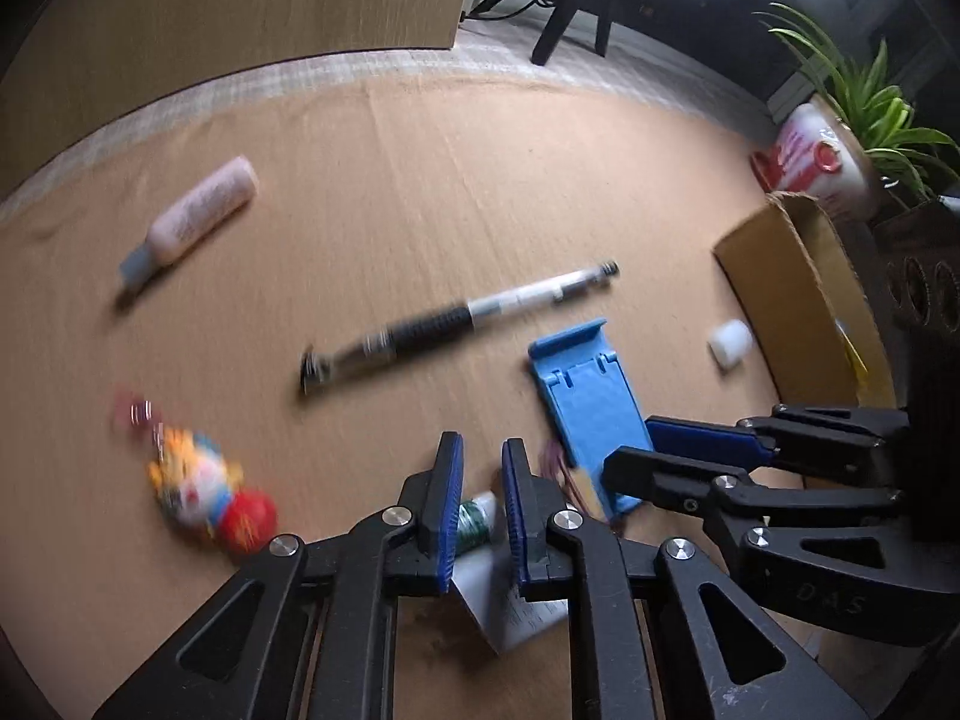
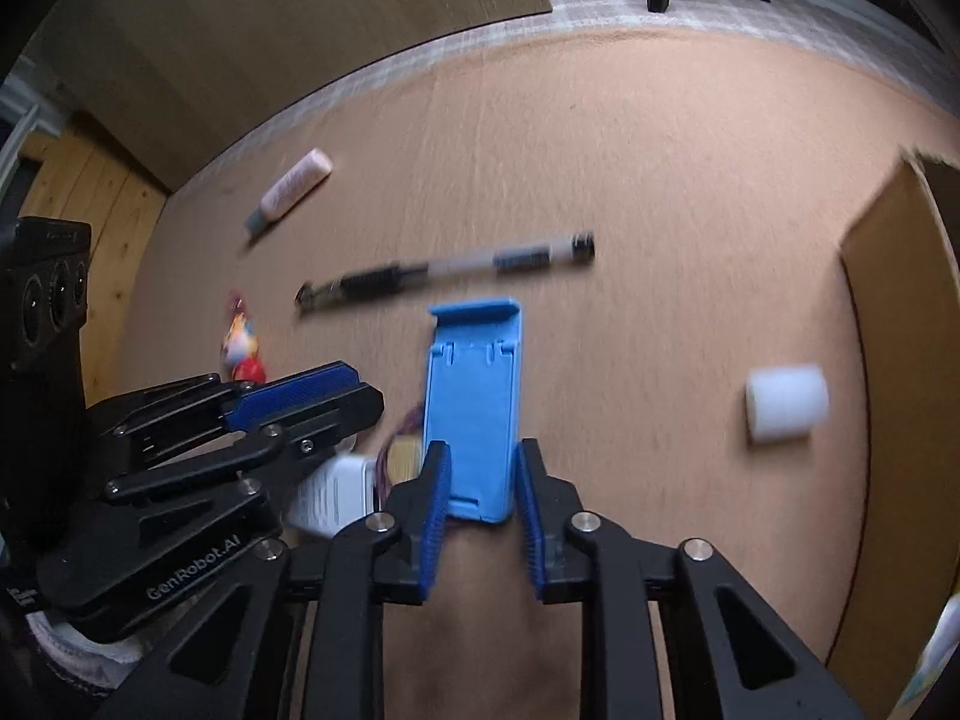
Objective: Organize objects
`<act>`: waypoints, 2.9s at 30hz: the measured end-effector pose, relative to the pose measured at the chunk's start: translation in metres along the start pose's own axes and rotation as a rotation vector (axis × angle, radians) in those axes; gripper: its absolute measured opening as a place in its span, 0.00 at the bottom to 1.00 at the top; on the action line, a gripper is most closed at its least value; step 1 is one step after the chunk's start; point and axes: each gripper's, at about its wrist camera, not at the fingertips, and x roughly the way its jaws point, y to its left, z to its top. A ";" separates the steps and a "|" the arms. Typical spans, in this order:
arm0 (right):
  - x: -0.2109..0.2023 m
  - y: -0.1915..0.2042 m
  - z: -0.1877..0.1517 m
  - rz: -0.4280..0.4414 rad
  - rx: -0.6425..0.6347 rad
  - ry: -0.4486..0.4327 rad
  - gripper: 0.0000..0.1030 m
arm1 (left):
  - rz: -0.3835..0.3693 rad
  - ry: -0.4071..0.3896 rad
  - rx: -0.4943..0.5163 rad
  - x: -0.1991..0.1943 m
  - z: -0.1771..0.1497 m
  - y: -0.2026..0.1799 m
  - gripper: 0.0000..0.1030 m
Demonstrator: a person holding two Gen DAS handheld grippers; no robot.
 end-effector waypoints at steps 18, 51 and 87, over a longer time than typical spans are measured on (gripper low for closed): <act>-0.030 -0.029 -0.033 0.020 0.111 -0.066 0.20 | 0.118 -0.062 -0.044 -0.045 -0.064 0.022 0.11; -0.023 -0.029 0.003 -0.107 0.081 -0.065 0.46 | 0.180 -0.061 0.140 -0.014 -0.060 -0.031 0.48; 0.017 0.050 -0.021 -0.017 -0.171 -0.005 0.02 | 0.157 -0.104 0.096 -0.057 -0.082 0.011 0.37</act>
